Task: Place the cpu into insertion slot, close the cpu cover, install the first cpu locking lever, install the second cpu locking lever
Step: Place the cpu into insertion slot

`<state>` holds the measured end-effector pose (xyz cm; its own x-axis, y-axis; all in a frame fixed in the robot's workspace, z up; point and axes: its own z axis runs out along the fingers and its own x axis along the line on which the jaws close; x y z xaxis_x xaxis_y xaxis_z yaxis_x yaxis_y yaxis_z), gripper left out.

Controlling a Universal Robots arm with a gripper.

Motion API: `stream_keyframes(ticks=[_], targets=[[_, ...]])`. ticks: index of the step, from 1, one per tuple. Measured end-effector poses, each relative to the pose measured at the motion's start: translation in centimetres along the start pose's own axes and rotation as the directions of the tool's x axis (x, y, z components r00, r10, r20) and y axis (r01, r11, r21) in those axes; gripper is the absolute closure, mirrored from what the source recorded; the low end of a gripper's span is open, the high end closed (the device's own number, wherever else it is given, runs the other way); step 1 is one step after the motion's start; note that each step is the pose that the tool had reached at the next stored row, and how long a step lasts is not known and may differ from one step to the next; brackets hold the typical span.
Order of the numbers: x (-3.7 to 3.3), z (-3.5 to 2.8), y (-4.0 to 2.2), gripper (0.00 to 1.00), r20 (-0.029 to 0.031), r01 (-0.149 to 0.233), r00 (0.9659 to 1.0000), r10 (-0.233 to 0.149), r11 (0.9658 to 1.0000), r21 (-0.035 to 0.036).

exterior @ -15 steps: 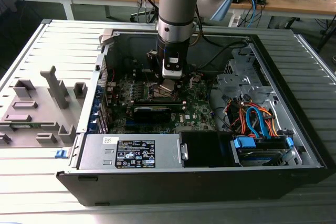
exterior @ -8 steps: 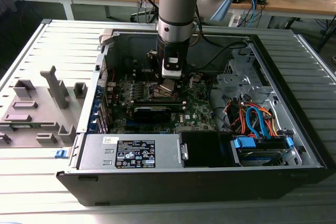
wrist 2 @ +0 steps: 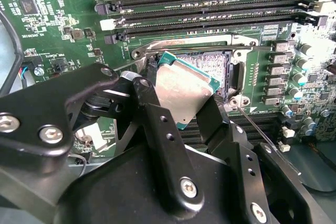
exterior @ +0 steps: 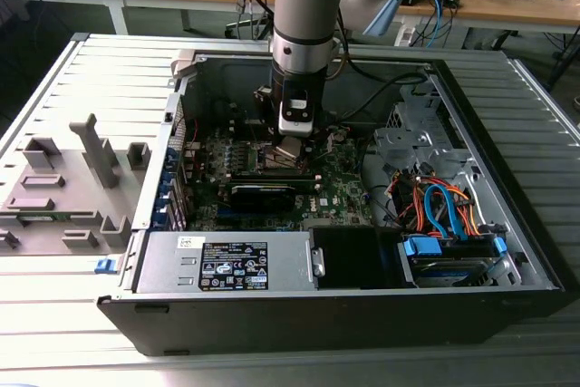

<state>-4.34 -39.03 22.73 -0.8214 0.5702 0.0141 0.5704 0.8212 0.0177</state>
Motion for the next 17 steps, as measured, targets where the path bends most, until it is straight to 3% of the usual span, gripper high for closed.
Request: stream_keyframes(ticks=[17], targets=[[0.00,0.03,0.00,0.45,0.0005,-0.027,0.9996,0.027,0.9996,-0.0005]])
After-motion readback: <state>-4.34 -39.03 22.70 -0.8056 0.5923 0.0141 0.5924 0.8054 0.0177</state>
